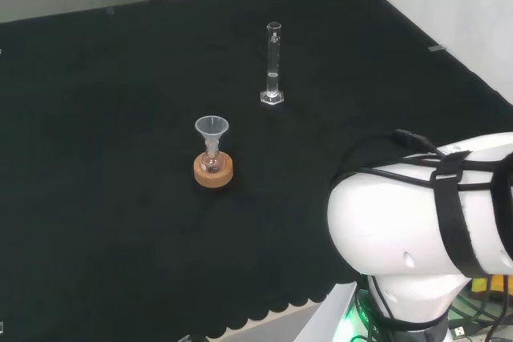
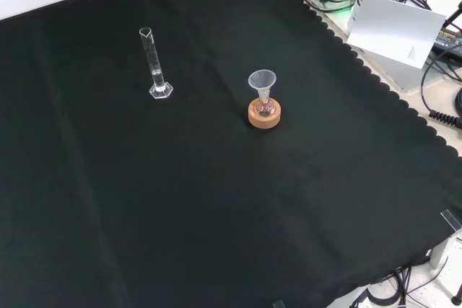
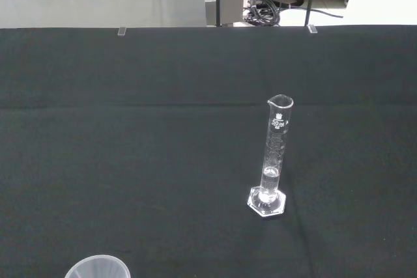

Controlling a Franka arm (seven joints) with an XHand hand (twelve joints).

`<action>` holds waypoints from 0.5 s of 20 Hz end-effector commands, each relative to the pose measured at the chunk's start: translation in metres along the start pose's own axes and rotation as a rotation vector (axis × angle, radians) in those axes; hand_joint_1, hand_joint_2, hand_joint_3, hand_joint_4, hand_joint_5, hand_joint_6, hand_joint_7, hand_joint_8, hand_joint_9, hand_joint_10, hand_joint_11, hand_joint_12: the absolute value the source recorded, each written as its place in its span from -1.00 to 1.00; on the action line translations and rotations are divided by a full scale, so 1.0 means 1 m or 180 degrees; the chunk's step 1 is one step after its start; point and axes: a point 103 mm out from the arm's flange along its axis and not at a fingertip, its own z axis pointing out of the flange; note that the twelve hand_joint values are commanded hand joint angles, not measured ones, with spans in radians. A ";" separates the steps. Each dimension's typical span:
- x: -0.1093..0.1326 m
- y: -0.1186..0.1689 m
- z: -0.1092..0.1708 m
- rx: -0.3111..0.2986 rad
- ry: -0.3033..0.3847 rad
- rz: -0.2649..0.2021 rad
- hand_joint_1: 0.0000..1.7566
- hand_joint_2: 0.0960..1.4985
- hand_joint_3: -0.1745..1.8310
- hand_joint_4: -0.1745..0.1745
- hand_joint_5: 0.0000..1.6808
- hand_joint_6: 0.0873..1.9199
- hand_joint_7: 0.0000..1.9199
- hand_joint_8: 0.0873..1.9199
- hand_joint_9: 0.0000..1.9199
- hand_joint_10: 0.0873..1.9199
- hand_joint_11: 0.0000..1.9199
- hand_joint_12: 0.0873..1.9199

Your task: Pick up the graduated cylinder.

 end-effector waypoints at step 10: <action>-0.017 0.005 0.003 -0.0015 -0.0006 0.0057 -0.99 0.62 -0.51 0.02 -0.72 -1.00 -0.94 -0.52 -0.78 -0.41 -0.86 0.38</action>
